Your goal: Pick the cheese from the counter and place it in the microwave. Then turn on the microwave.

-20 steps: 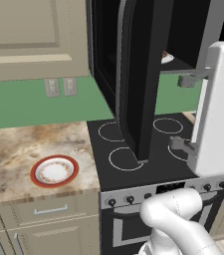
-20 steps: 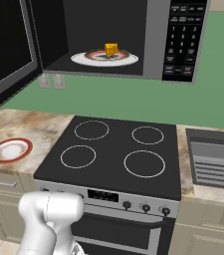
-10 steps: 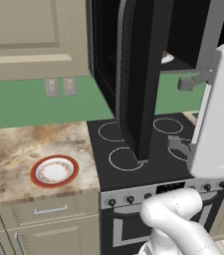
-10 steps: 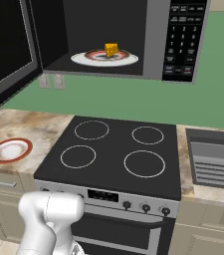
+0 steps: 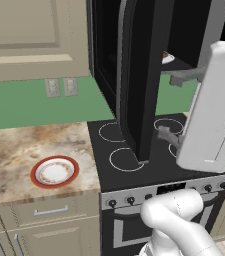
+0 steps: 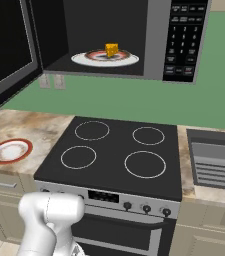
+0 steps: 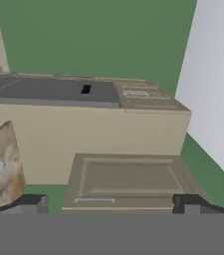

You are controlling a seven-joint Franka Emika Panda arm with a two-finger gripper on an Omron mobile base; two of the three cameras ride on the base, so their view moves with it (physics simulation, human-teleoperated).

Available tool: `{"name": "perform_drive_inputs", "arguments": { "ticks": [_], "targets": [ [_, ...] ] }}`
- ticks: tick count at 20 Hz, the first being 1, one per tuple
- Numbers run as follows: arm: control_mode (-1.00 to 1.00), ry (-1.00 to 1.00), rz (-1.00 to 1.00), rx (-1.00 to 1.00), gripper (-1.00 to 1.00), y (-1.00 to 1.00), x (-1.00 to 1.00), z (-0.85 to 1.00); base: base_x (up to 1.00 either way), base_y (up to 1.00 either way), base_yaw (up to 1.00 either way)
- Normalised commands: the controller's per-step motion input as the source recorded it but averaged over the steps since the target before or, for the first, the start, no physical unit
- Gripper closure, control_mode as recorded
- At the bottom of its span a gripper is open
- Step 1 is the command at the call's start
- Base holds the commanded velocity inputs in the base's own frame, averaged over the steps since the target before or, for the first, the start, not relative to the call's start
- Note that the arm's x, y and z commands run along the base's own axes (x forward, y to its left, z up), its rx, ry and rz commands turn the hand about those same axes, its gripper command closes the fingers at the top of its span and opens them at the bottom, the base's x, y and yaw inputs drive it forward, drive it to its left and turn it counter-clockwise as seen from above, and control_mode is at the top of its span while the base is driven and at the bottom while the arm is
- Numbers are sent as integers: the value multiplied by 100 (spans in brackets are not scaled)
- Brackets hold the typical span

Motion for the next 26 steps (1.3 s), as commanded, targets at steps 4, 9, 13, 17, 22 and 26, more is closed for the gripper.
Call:
{"name": "perform_drive_inputs", "arguments": {
  "ticks": [4,9,13,17,22,26],
  "targets": [
    [-100,-12,-7,0,-100,20,17,0,0,0,0],
    [-100,-8,-7,0,-100,22,10,-3,0,0,0],
    [-100,-3,-8,2,-100,22,8,-6,0,0,0],
    [-100,0,-9,2,-100,17,11,-8,0,0,0],
    [-100,0,-12,1,-100,14,16,-12,0,0,0],
    [-100,0,-13,2,-100,11,23,-12,0,0,0]
  ]
}}
